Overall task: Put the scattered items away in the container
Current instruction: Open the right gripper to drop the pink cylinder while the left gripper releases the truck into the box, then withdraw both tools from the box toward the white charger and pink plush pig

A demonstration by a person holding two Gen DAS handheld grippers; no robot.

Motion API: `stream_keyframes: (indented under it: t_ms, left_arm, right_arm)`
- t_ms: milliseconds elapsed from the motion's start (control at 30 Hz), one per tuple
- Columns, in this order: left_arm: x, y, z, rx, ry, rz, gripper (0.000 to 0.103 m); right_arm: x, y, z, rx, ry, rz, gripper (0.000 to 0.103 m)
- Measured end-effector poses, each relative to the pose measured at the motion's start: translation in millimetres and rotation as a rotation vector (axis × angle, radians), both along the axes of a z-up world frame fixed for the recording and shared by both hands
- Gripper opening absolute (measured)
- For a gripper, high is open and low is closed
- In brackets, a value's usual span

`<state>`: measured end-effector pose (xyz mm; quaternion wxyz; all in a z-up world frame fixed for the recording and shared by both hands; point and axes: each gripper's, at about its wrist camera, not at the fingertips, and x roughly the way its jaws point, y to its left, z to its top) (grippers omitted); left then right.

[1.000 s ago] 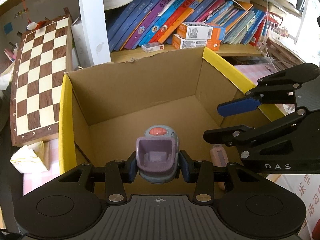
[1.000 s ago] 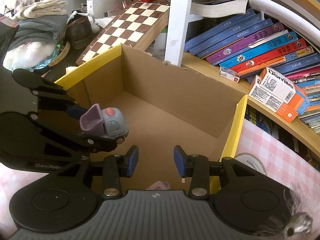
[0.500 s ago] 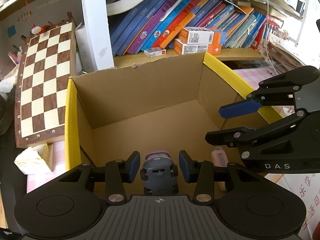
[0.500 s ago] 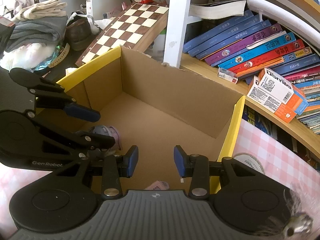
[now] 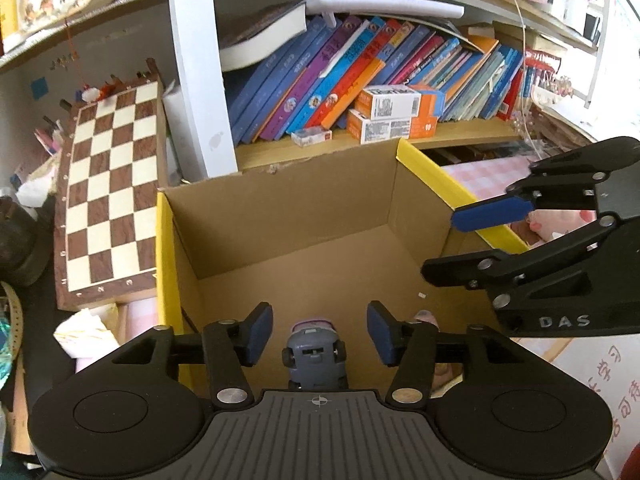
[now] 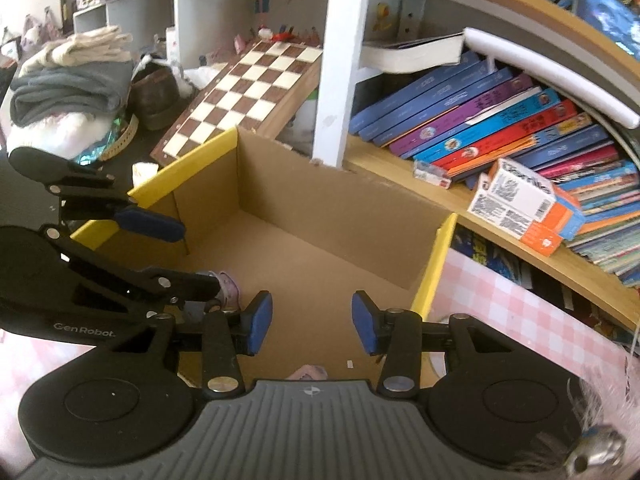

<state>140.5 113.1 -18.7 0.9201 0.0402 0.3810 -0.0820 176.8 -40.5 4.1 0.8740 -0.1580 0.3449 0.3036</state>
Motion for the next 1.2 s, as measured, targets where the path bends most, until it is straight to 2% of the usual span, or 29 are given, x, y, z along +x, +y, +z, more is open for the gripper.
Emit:
stream_keyframes:
  t_ms: [167,367,833,933,1200]
  left_arm:
    - [-15.1,-3.2,10.7,0.011,-0.037,0.021,0.076]
    - [-31.7,-8.0,18.2,0.002,-0.058,0.056,0.085]
    - [-67.4,-23.8,25.6,-0.008,-0.068,0.062,0.086]
    - [-74.2,-25.2,25.6,-0.024,-0.071,0.078,0.087]
    - [-86.1,-30.7,20.8,-0.042,-0.041,0.095,0.087]
  right_arm:
    - [-14.7,-11.1,12.5,0.040,-0.018,-0.039,0.047]
    - [-34.3,-27.1,22.9,0.079,-0.034,-0.084,0.051]
    - [-71.4,-67.2,19.5,0.088,-0.022,-0.174,0.054]
    - [-79.5,-72.8,16.4,0.087,-0.016,-0.183,0.057]
    - [-94.3,-86.0,6.8,0.073,0.000,-0.232,0.077]
